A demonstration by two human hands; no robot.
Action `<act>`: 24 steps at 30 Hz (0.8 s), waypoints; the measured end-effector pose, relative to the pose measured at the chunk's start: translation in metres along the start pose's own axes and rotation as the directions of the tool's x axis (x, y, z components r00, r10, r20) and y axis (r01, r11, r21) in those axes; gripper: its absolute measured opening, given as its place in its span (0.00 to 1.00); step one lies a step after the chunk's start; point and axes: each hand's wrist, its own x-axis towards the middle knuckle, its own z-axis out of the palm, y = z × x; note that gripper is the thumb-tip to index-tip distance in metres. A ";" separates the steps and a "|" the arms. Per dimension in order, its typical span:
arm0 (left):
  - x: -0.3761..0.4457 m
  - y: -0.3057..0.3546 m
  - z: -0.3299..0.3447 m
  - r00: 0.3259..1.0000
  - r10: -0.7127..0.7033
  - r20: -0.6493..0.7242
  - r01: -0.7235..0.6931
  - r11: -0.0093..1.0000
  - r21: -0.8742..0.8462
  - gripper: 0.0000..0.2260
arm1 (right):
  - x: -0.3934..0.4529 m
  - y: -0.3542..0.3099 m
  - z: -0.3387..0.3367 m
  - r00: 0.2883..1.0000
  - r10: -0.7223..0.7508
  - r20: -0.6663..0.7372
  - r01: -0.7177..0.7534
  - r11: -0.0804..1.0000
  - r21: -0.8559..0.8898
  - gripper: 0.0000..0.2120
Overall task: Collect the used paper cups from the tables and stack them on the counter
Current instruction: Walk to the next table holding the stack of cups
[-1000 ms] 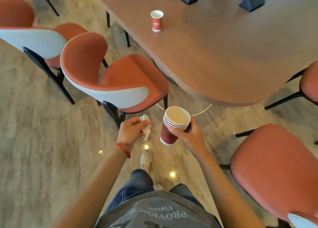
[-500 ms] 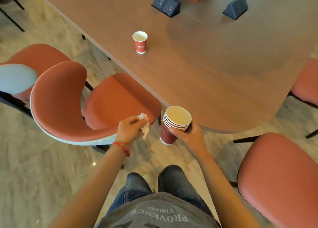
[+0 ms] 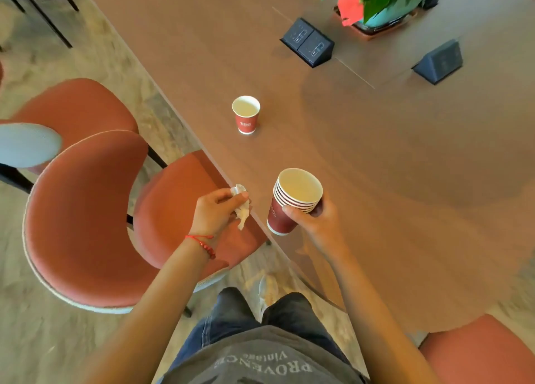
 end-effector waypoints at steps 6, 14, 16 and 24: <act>0.032 0.017 -0.002 0.999 -0.013 -0.051 0.011 0.999 -0.034 0.05 | 0.049 -0.006 0.014 0.999 -0.003 0.045 0.003 1.000 0.004 0.34; 0.083 0.042 -0.023 0.999 -0.017 -0.047 0.014 0.999 -0.050 0.05 | 0.098 -0.023 0.048 1.000 -0.005 0.024 0.004 1.000 0.030 0.30; 0.096 0.047 -0.029 0.998 -0.013 -0.060 0.010 0.999 -0.049 0.05 | 0.112 -0.028 0.056 0.999 -0.018 0.032 0.017 1.000 0.025 0.29; 0.134 0.053 -0.042 0.996 -0.049 -0.069 0.044 0.997 -0.067 0.05 | 0.184 -0.045 0.082 0.995 -0.103 -0.016 0.103 0.994 0.023 0.26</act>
